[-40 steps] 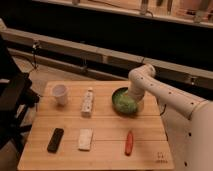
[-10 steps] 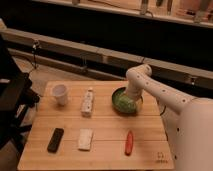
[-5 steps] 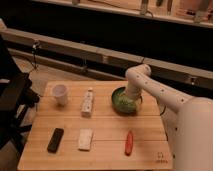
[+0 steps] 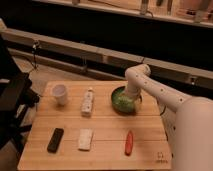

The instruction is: Pick up the ceramic bowl

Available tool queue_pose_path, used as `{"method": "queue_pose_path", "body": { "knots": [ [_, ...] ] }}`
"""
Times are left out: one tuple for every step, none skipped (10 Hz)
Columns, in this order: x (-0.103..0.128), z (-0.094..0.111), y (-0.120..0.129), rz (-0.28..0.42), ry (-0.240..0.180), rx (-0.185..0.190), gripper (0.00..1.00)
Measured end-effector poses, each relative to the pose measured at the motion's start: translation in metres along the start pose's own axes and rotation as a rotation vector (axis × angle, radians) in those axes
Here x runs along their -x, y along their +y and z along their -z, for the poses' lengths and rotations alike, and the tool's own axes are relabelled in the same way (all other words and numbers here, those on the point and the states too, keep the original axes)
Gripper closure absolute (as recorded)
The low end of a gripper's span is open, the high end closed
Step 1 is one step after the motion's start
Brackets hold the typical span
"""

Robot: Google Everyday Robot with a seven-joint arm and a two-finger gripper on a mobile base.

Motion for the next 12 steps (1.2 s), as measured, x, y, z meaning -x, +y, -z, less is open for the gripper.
{"method": "queue_pose_path", "body": {
  "knots": [
    [0.0001,-0.0002,-0.0006,0.000,-0.001,0.000,0.21],
    [0.0003,-0.0007,-0.0011,0.001,-0.002,0.000,0.24],
    [0.0001,-0.0011,-0.0016,0.002,-0.002,0.001,0.25],
    [0.0003,-0.0014,-0.0019,0.003,-0.002,0.001,0.25],
    [0.0005,-0.0010,-0.0029,0.004,-0.002,0.001,0.28],
    [0.0005,-0.0005,-0.0038,0.004,-0.001,0.001,0.37],
    [0.0005,-0.0005,-0.0044,0.005,-0.001,0.002,0.46],
    [0.0006,-0.0010,-0.0049,0.006,-0.002,0.002,0.57],
    [0.0009,-0.0010,-0.0063,0.007,-0.003,0.001,0.69],
    [0.0013,-0.0012,-0.0078,0.008,-0.002,0.001,0.74],
    [0.0022,-0.0010,-0.0097,0.011,-0.002,0.001,0.75],
    [0.0022,-0.0009,-0.0098,0.012,-0.001,0.002,0.78]
  ]
}}
